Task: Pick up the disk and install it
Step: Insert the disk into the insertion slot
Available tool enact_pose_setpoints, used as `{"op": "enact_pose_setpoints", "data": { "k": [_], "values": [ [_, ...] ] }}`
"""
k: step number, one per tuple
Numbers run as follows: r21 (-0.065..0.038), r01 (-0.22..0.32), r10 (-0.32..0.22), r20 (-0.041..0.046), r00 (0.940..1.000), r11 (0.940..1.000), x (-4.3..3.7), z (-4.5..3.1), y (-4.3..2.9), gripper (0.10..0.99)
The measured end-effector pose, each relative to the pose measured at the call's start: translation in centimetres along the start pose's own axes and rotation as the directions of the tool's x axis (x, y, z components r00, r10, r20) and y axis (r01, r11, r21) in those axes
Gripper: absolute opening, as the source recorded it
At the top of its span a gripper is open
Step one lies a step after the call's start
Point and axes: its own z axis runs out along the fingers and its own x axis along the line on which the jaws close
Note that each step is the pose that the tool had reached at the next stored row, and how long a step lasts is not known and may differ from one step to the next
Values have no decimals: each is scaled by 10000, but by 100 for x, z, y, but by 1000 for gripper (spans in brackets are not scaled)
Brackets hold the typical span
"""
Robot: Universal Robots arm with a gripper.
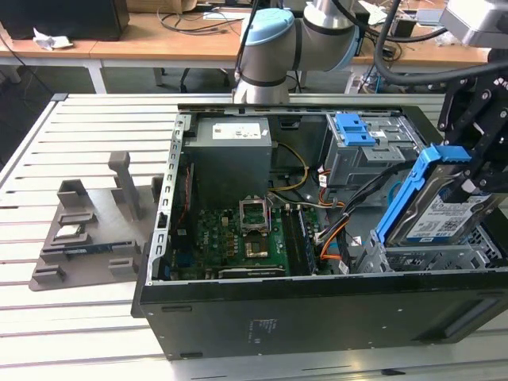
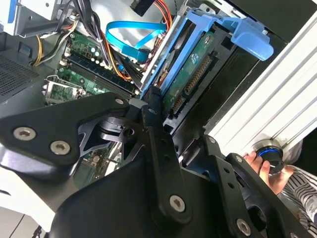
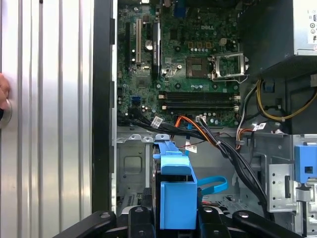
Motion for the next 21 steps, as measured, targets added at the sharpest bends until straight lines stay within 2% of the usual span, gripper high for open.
{"op": "enact_pose_setpoints", "data": {
  "k": [15,21],
  "values": [
    [0,0,0,0,10000,10000,9,230,-12,365],
    [1,1,-1,1,10000,10000,9,234,-13,376]
  ]
}}
